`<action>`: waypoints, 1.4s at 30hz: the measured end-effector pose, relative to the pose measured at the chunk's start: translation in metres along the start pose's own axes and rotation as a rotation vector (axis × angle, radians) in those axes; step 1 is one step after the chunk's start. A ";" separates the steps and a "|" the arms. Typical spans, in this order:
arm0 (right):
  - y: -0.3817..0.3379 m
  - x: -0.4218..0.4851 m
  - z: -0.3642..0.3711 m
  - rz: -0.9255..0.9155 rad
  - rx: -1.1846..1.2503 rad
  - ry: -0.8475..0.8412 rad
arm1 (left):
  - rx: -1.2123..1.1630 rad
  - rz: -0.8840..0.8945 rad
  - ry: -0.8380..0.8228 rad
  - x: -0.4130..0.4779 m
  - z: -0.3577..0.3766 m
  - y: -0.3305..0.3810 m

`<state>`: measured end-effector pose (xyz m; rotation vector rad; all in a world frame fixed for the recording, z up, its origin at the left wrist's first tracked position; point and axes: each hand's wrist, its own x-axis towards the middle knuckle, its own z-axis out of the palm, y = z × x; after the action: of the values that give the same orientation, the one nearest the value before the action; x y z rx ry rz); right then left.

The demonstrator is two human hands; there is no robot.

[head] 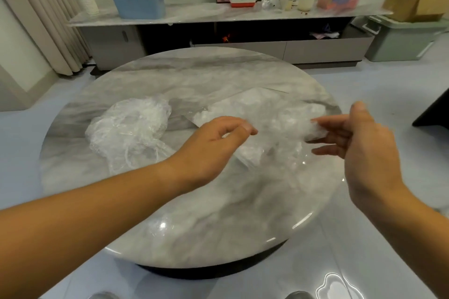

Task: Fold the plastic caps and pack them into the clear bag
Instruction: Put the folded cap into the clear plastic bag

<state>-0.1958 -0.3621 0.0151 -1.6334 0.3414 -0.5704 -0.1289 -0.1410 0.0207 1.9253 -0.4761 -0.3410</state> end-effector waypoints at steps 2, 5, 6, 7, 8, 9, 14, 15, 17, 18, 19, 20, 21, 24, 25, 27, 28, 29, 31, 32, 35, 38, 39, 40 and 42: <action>0.011 0.015 -0.016 0.055 -0.076 0.049 | 0.114 0.033 -0.082 0.002 0.008 0.002; 0.030 0.025 -0.029 0.201 -0.180 0.006 | 0.273 0.030 -0.223 0.001 0.020 -0.002; 0.035 0.024 -0.030 0.233 -0.202 -0.029 | 0.331 0.038 -0.265 0.000 0.023 -0.004; 0.037 0.023 -0.029 0.250 -0.201 -0.063 | 0.383 0.046 -0.293 -0.001 0.025 -0.007; 0.039 0.021 -0.027 0.252 -0.184 -0.093 | 0.425 0.042 -0.306 -0.001 0.026 -0.009; 0.039 0.018 -0.024 0.244 -0.165 -0.123 | 0.453 0.022 -0.303 -0.003 0.026 -0.012; 0.038 0.015 -0.007 0.219 -0.115 -0.263 | 0.488 -0.024 -0.233 -0.013 0.025 -0.016; 0.037 0.016 -0.003 0.222 -0.107 -0.283 | 0.486 -0.023 -0.228 -0.015 0.025 -0.017; 0.034 0.016 0.007 0.227 -0.116 -0.330 | 0.475 -0.020 -0.226 -0.020 0.025 -0.020; 0.032 0.015 0.013 0.235 -0.134 -0.357 | 0.465 -0.019 -0.225 -0.022 0.025 -0.021; 0.029 0.015 0.018 0.252 -0.158 -0.385 | 0.453 -0.019 -0.223 -0.024 0.024 -0.022; 0.028 0.015 0.023 0.277 -0.180 -0.409 | 0.439 -0.017 -0.223 -0.025 0.024 -0.024; 0.027 0.014 0.029 0.310 -0.199 -0.432 | 0.426 -0.015 -0.221 -0.026 0.024 -0.025; 0.026 0.015 0.044 0.405 -0.185 -0.502 | 0.411 0.005 -0.222 -0.030 0.021 -0.028; 0.027 0.017 0.049 0.426 -0.159 -0.522 | 0.407 0.011 -0.227 -0.031 0.020 -0.029; 0.028 0.021 0.059 0.458 -0.078 -0.542 | 0.386 0.016 -0.242 -0.033 0.018 -0.031; 0.027 0.023 0.064 0.469 -0.031 -0.541 | 0.373 0.018 -0.249 -0.034 0.017 -0.032; 0.026 0.024 0.069 0.477 0.017 -0.544 | 0.361 0.021 -0.252 -0.034 0.016 -0.033; 0.025 0.026 0.078 0.501 0.127 -0.543 | 0.333 0.022 -0.250 -0.035 0.014 -0.035; 0.025 0.026 0.082 0.517 0.187 -0.529 | 0.321 0.018 -0.245 -0.035 0.012 -0.036; 0.026 0.025 0.090 0.549 0.356 -0.433 | 0.293 0.004 -0.241 -0.035 0.007 -0.040; 0.025 0.021 0.092 0.536 0.447 -0.335 | 0.282 0.002 -0.246 -0.036 0.004 -0.043; 0.024 0.019 0.092 0.526 0.459 -0.310 | 0.283 0.000 -0.248 -0.036 0.003 -0.044; 0.024 0.017 0.092 0.517 0.461 -0.291 | 0.282 -0.001 -0.252 -0.037 0.003 -0.044; 0.024 0.014 0.091 0.509 0.457 -0.274 | 0.282 0.003 -0.267 -0.037 0.002 -0.046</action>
<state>-0.1319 -0.2970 -0.0118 -1.1038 0.3737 -0.0257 -0.1548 -0.1093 -0.0216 2.1615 -0.7339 -0.5573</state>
